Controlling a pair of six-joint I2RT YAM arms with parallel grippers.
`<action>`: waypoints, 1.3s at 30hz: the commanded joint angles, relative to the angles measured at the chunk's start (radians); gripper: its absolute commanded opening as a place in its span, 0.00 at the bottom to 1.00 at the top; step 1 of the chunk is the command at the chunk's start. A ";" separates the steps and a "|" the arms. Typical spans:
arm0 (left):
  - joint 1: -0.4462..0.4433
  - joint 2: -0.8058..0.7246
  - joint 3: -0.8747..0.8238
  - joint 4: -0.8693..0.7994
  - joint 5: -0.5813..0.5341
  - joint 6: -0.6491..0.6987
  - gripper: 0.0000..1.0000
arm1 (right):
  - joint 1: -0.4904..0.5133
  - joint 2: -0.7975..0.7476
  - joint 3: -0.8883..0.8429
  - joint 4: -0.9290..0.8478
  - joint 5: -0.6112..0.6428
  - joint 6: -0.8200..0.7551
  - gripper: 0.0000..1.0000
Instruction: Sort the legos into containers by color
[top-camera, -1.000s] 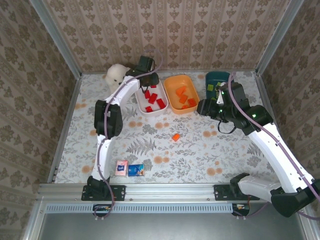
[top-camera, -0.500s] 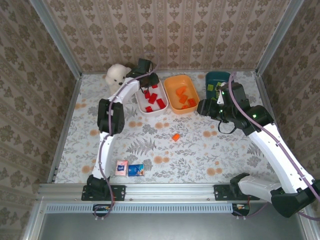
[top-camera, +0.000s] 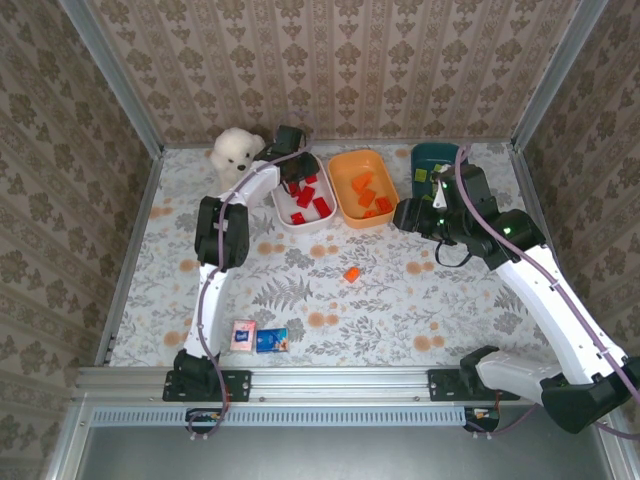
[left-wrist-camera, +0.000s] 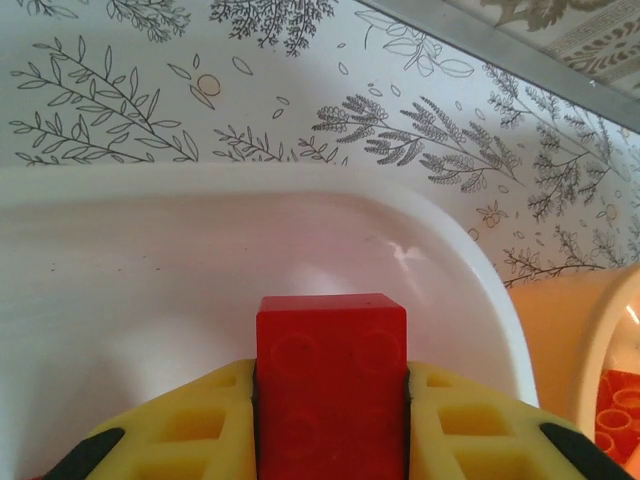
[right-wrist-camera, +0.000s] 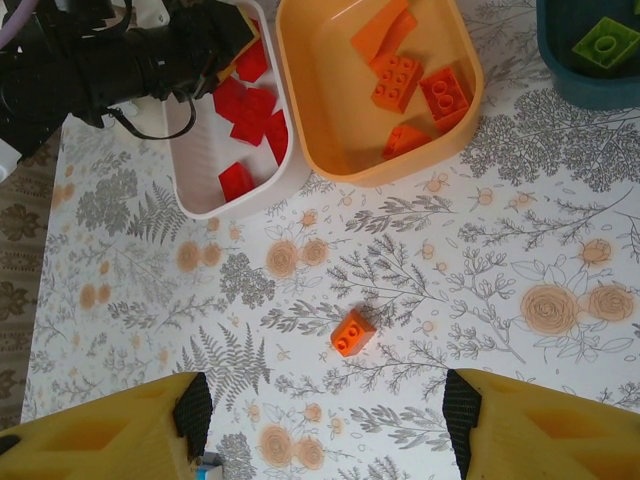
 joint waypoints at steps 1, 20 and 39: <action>0.010 0.004 0.006 0.012 0.025 -0.029 0.46 | -0.003 0.015 0.010 -0.013 -0.027 -0.024 0.66; 0.005 -0.405 -0.204 -0.013 0.024 -0.049 0.65 | 0.261 0.399 0.011 -0.062 -0.001 -0.339 0.72; -0.090 -1.354 -1.249 -0.074 -0.028 -0.190 0.71 | 0.359 0.862 0.145 -0.062 0.220 -0.523 0.76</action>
